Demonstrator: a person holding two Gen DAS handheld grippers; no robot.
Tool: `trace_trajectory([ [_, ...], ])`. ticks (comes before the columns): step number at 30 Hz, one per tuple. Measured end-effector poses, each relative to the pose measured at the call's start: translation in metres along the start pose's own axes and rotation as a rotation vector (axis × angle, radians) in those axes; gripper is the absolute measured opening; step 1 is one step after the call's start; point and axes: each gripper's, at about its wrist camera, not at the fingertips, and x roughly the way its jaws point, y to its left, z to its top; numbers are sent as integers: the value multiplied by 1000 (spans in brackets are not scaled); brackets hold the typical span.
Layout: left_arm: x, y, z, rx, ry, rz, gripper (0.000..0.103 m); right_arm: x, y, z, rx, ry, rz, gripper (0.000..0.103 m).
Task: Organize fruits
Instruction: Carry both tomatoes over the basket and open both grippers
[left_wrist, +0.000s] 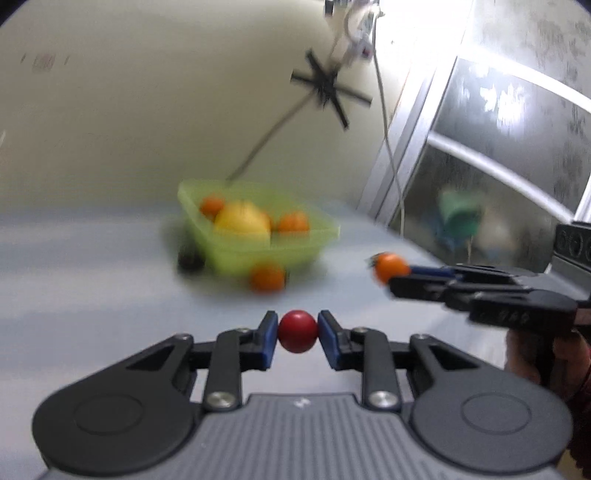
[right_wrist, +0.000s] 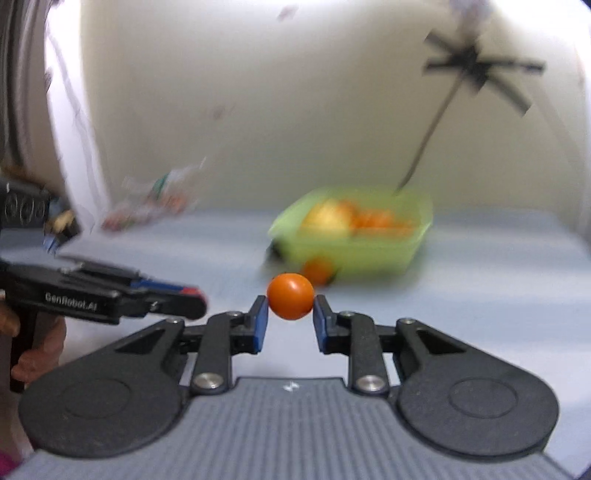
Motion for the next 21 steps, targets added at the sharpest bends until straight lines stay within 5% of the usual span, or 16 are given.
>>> trace_trajectory([
  [5,23,21,70,-59,-68,-15,25,-6,-28,50,-3,-133,-37,29],
  [11,96,65,106,-195,17,40,25,69,-40,45,-15,-20,-50,29],
  [17,149,83,113,-214,82,90,25,128,-59,42,35,54,-69,30],
  [21,167,85,113,-202,94,102,41,145,-66,42,50,66,-95,40],
])
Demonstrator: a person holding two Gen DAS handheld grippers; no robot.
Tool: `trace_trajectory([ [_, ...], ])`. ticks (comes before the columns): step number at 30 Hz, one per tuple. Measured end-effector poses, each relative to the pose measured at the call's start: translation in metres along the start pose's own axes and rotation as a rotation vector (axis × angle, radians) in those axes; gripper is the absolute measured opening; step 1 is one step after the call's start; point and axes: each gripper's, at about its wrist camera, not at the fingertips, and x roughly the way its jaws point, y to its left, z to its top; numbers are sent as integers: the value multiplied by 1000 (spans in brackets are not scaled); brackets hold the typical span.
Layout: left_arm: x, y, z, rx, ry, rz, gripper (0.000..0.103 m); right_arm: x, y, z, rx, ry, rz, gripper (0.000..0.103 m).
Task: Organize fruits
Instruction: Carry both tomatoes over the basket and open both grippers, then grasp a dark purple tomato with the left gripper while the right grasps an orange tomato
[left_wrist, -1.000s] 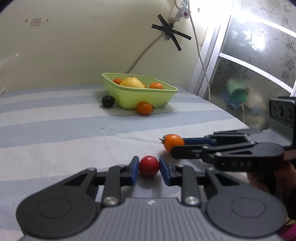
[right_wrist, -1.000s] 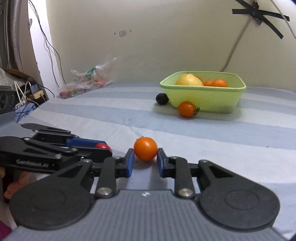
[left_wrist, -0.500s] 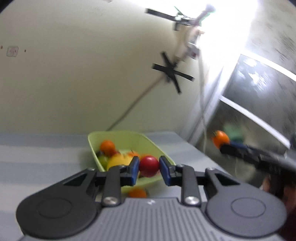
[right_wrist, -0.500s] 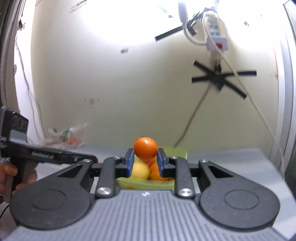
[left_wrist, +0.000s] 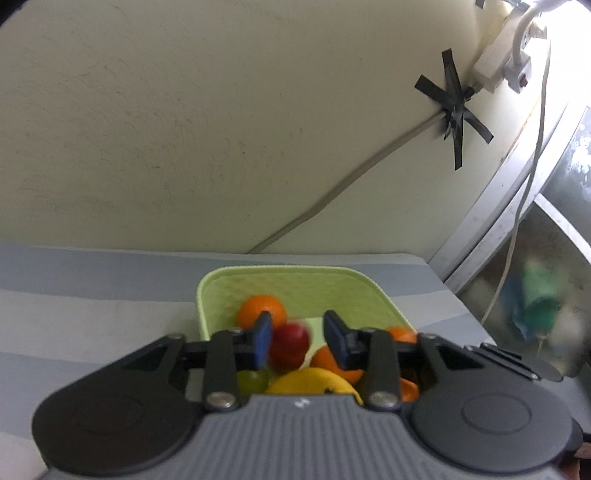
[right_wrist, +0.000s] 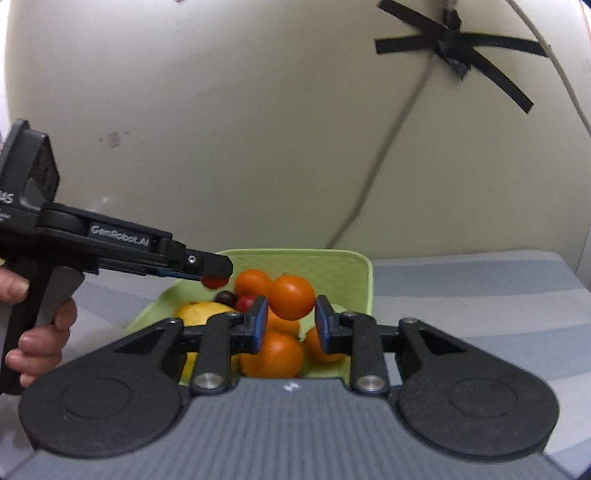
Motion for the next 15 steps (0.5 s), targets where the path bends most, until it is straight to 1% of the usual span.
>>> trace_trajectory([
  [1,2,-1,0,4,-4,8,44,0,0,0,0,-9,-7,47],
  [2,1,-1,-1,6,-9,10,47,0,-1,0,-2,-15,-10,49],
  [6,-9,-1,-3,0,-29,0,48,-13,1,1,-2,-46,-11,49],
  [10,-50,10,-12,9,-100,-33,48,-48,12,-3,-12,-107,13,49],
  [12,-74,19,-22,30,-132,-46,49,-65,20,-11,-11,-116,37,49],
  [13,-84,22,-28,54,-140,-43,50,-72,22,-16,-6,-110,53,49],
  [15,-101,29,-46,131,-140,-20,55,-80,31,-28,0,-85,80,49],
])
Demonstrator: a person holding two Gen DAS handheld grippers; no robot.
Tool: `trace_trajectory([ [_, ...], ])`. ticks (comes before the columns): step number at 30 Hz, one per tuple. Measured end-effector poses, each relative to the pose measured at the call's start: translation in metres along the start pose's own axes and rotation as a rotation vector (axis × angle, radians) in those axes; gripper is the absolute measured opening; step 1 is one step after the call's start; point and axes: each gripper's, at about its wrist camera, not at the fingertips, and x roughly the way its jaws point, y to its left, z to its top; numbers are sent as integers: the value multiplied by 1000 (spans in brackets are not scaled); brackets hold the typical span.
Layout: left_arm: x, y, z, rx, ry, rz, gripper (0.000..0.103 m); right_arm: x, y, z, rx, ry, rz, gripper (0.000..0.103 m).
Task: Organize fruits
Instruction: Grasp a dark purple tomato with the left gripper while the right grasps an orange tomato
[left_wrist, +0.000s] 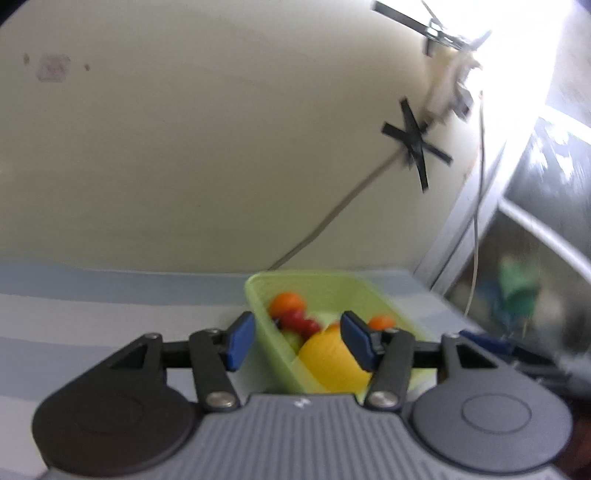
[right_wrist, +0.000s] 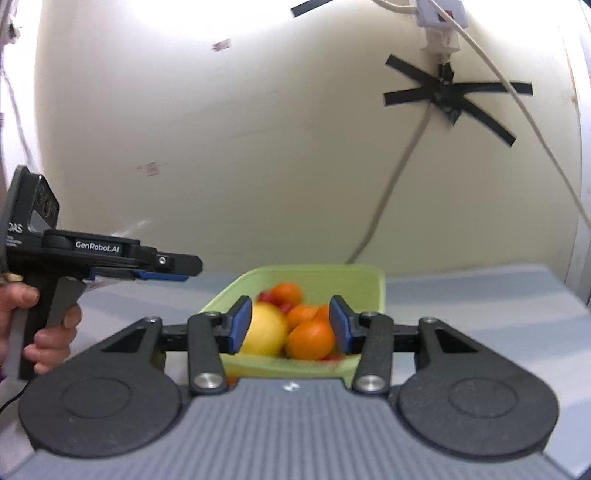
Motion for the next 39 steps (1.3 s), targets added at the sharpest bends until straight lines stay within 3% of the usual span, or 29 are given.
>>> trace_trajectory([
  [6,-1,1,-44,176,103,19,55,9,25,-29,-16,102,32,49],
  [15,44,-14,-44,322,172,9,56,52,42,-31,-67,195,-3,49],
  [17,52,-13,-45,338,207,14,48,61,42,-32,-77,216,-17,49],
  [20,47,-11,-48,352,191,0,29,77,40,-34,-97,248,-41,46],
  [21,45,-11,-49,350,190,1,29,79,38,-35,-86,250,-45,36],
  [23,39,-11,-51,333,188,-4,29,77,36,-33,-58,244,-22,34],
  [29,-18,-30,-81,296,196,-54,29,32,62,-51,-85,226,50,33],
  [33,-71,-52,-116,299,201,-16,29,-12,88,-71,-131,213,98,33],
  [39,-143,-77,-161,250,147,20,29,-60,125,-101,-235,195,144,33],
])
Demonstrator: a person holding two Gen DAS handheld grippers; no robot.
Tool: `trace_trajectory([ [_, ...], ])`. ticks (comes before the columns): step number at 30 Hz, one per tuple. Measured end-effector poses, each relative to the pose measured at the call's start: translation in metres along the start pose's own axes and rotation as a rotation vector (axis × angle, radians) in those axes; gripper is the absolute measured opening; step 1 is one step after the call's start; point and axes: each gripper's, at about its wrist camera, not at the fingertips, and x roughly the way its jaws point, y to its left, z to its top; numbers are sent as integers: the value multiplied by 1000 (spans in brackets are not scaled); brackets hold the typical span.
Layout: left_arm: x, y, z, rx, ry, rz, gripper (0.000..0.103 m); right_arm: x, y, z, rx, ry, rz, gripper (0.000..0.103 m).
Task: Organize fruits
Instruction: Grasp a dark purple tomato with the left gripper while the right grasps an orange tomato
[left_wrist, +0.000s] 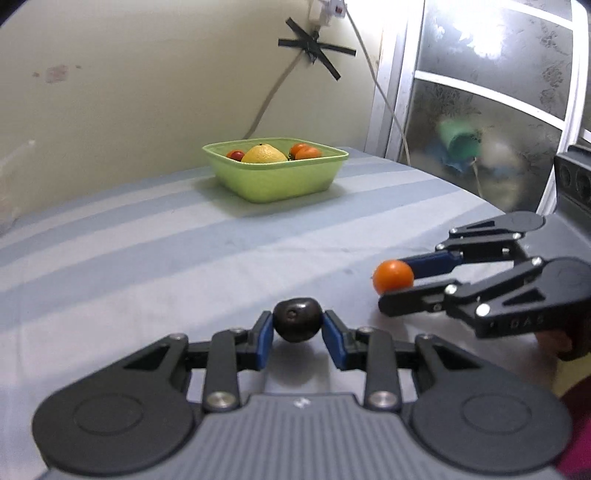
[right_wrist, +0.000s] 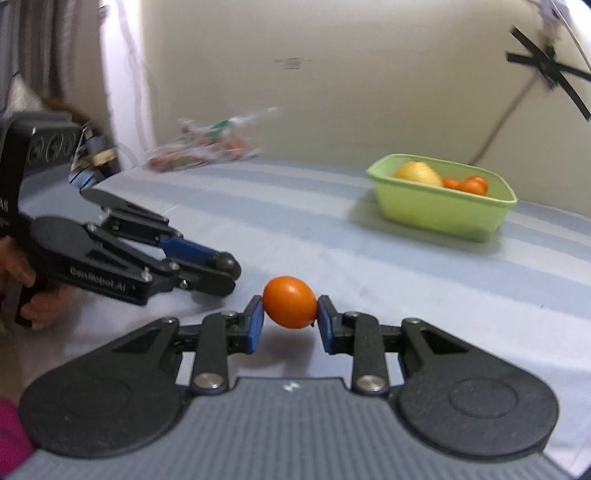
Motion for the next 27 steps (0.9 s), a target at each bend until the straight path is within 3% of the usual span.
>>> trace_trajectory([
  [5,-18,-15,-20,-5,-24,27,30,5,12,-12,-31,30,-16,34],
  [9,-14,-16,-25,-6,-25,61,31,8,14,-14,-37,11,-38,40],
  [10,-14,-17,-24,-6,-24,67,33,7,15,-14,-33,8,-42,46],
  [12,-16,-18,-23,-14,-36,100,52,1,14,-15,-15,-5,-38,53],
  [17,-19,-22,-17,-18,-71,89,54,-3,15,-17,-3,-19,-26,55],
  [27,-6,-28,-18,-8,-48,94,52,0,19,-19,-2,-3,-19,54],
])
